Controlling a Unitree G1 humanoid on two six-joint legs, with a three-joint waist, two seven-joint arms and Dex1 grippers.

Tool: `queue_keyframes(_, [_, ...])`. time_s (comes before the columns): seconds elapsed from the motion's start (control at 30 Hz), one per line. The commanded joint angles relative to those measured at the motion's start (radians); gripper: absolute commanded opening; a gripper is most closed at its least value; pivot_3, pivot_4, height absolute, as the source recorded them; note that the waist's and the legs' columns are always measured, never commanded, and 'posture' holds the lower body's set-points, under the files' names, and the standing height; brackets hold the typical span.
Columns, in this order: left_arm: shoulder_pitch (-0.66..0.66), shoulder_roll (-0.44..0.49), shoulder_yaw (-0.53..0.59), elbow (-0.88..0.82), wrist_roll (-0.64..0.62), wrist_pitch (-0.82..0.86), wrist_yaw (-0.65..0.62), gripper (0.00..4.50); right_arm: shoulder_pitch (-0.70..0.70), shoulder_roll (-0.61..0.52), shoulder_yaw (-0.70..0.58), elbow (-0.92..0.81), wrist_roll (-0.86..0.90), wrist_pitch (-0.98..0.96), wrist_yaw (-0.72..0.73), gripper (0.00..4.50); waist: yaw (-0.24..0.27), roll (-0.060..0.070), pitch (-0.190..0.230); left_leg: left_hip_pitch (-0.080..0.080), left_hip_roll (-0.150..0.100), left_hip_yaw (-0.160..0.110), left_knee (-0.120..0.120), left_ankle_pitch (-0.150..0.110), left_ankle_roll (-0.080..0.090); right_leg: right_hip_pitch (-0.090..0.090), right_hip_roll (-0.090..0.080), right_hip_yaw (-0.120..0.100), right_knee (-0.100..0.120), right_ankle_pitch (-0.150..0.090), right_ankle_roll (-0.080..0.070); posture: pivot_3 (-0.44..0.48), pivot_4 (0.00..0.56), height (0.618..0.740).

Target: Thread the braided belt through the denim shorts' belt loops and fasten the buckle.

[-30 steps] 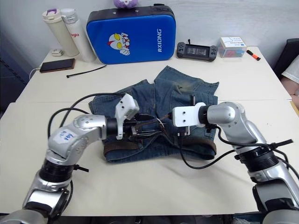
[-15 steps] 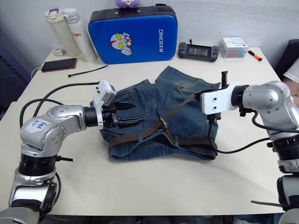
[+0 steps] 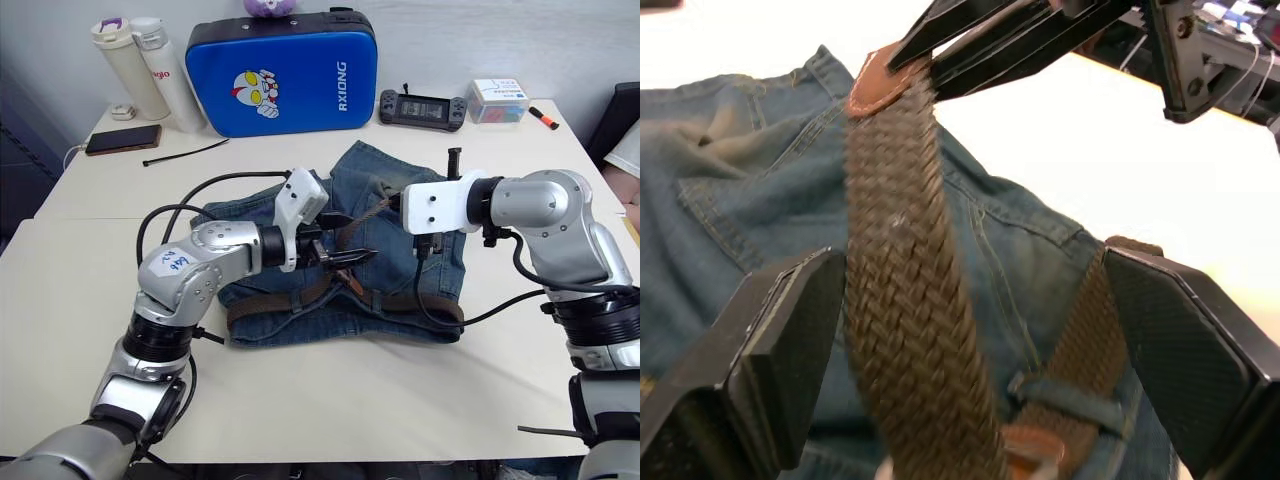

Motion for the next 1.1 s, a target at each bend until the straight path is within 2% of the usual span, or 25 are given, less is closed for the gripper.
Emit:
queue_keyframes(0.03, [-0.033, -0.013, 0.0, -0.004, 0.032, -0.05, 0.013, 3.28, -0.001, 0.002, -0.034, -0.047, 0.009, 0.023, -0.011, 0.0, 0.0, 0.0, 0.0, 0.0, 0.0, 0.0, 0.0, 0.0, 0.0, 0.0, 0.0, 0.0, 0.0, 0.0, 0.0, 0.0, 0.15, 0.677])
queue_keyframes(0.1, [-0.04, -0.02, 0.015, 0.006, 0.031, -0.054, 0.013, 2.44, 0.01, -0.004, -0.037, -0.056, 0.009, 0.033, -0.01, 0.0, 0.0, 0.0, 0.0, 0.0, 0.0, 0.0, 0.0, 0.0, 0.0, 0.0, 0.0, 0.0, 0.0, 0.0, 0.0, 0.0, 0.15, 0.677])
queue_keyframes(0.13, [-0.044, -0.021, 0.018, 0.009, 0.028, -0.053, 0.009, 1.84, 0.017, -0.007, -0.039, -0.059, 0.009, 0.04, -0.01, 0.0, 0.0, 0.0, 0.0, 0.0, 0.0, 0.0, 0.0, 0.0, 0.0, 0.0, 0.0, 0.0, 0.0, 0.0, 0.0, 0.0, 0.15, 0.677])
queue_keyframes(0.27, [-0.049, -0.034, 0.03, 0.018, 0.011, -0.037, -0.002, 0.33, 0.031, -0.005, -0.047, -0.074, 0.018, 0.074, -0.011, 0.0, 0.0, 0.0, 0.0, 0.0, 0.0, 0.0, 0.0, 0.0, 0.0, 0.0, 0.0, 0.0, 0.0, 0.0, 0.0, 0.0, 0.15, 0.677])
queue_keyframes(0.3, [-0.049, -0.038, 0.035, 0.021, 0.007, -0.033, -0.001, 0.07, 0.033, -0.002, -0.05, -0.08, 0.025, 0.087, -0.011, 0.0, 0.0, 0.0, 0.0, 0.0, 0.0, 0.0, 0.0, 0.0, 0.0, 0.0, 0.0, 0.0, 0.0, 0.0, 0.0, 0.0, 0.15, 0.677])
queue_keyframes(0.4, [-0.045, -0.046, 0.051, 0.029, 0.0, -0.018, 0.006, 0.07, 0.045, 0.014, -0.087, -0.119, 0.089, 0.166, -0.01, 0.0, 0.001, 0.0, 0.0, 0.0, 0.0, 0.0, 0.0, 0.0, 0.0, 0.0, 0.0, 0.0, 0.0, 0.0, 0.0, 0.0, 0.15, 0.677])
queue_keyframes(0.43, [-0.042, -0.045, 0.054, 0.031, 0.001, -0.012, 0.007, 0.0, 0.049, 0.013, -0.098, -0.127, 0.1, 0.184, -0.01, 0.8, 0.001, 0.0, 0.0, 0.0, 0.0, 0.0, 0.0, 0.0, 0.0, 0.0, 0.0, 0.0, 0.0, 0.0, 0.0, 0.0, 0.15, 0.677])
queue_keyframes(0.47, [-0.04, -0.043, 0.057, 0.033, 0.001, -0.008, 0.007, 0.0, 0.05, 0.012, -0.103, -0.131, 0.103, 0.197, -0.01, 1.09, 0.0, 0.0, 0.0, 0.0, 0.0, 0.0, 0.0, 0.0, 0.0, 0.0, 0.0, 0.0, 0.0, 0.0, 0.0, 0.0, 0.15, 0.677])
queue_keyframes(0.67, [-0.036, -0.051, 0.079, 0.046, 0.001, -0.011, 0.018, 0.0, 0.05, 0.021, -0.116, -0.145, 0.136, 0.235, -0.01, 4.03, 0.001, 0.0, 0.0, 0.0, 0.0, 0.0, 0.0, 0.0, 0.0, 0.0, 0.0, 0.0, 0.0, 0.0, 0.0, 0.0, 0.15, 0.677])
queue_keyframes(0.7, [-0.04, -0.062, 0.098, 0.046, -0.011, -0.004, 0.025, 0.0, 0.05, 0.025, -0.115, -0.148, 0.143, 0.242, -0.01, 4.39, 0.001, 0.0, 0.0, 0.0, 0.0, 0.0, 0.0, 0.0, 0.0, 0.0, 0.0, 0.0, 0.0, 0.0, 0.0, 0.0, 0.15, 0.677])
queue_keyframes(0.9, [-0.047, -0.066, 0.141, 0.037, -0.035, 0.019, 0.03, 0.0, 0.055, 0.025, -0.114, -0.156, 0.149, 0.246, -0.012, 4.39, 0.0, 0.0, 0.0, 0.0, 0.0, 0.0, 0.0, 0.0, 0.0, 0.0, 0.0, 0.0, 0.0, 0.0, 0.0, 0.0, 0.15, 0.677])
queue_keyframes(1.1, [-0.022, -0.059, 0.216, 0.007, -0.076, 0.065, 0.051, 0.0, 0.111, -0.024, -0.143, -0.175, 0.197, 0.305, 0.032, 4.39, 0.002, 0.0, 0.0, 0.0, 0.0, 0.0, 0.0, 0.0, 0.0, 0.0, 0.0, 0.0, 0.0, 0.0, 0.0, 0.0, 0.15, 0.677])
